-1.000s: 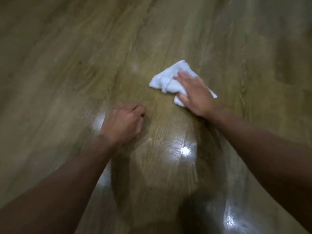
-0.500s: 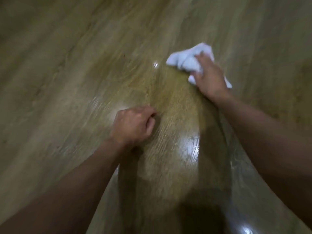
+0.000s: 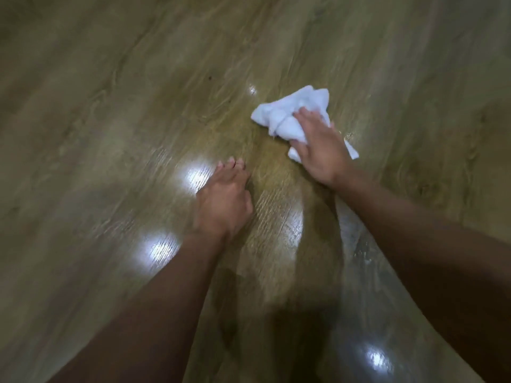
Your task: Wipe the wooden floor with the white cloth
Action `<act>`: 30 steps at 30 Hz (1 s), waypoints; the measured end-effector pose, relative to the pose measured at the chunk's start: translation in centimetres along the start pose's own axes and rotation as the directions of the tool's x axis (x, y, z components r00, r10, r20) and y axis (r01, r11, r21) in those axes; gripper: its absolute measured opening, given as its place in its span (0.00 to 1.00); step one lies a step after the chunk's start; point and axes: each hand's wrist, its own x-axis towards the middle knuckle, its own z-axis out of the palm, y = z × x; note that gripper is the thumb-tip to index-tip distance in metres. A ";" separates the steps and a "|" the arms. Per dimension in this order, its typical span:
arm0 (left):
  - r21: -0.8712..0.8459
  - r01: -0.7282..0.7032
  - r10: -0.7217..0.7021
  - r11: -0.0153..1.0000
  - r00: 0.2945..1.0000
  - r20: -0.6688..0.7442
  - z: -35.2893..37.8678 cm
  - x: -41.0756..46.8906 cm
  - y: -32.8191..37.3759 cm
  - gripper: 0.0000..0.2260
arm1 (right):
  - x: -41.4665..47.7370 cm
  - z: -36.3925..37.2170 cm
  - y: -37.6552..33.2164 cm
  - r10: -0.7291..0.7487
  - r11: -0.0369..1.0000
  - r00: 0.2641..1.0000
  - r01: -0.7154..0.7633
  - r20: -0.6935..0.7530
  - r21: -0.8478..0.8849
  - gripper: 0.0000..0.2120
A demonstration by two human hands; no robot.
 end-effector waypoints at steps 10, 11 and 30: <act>0.135 0.037 -0.048 0.990 0.996 0.073 -3.6 -2.0 -5.1 0.17 | -3.3 2.3 -5.2 -0.353 0.930 0.930 0.361 0.107 -0.073 0.28; 0.159 0.010 -0.034 0.987 0.989 0.145 -3.9 -2.8 -6.0 0.19 | -3.3 1.4 -3.7 -0.358 0.928 0.928 0.366 0.109 -0.073 0.27; 0.173 0.062 -0.076 0.983 0.994 0.073 -2.7 -6.9 -8.1 0.29 | 0.0 5.7 -10.5 0.106 0.990 0.994 -0.103 0.030 -0.094 0.31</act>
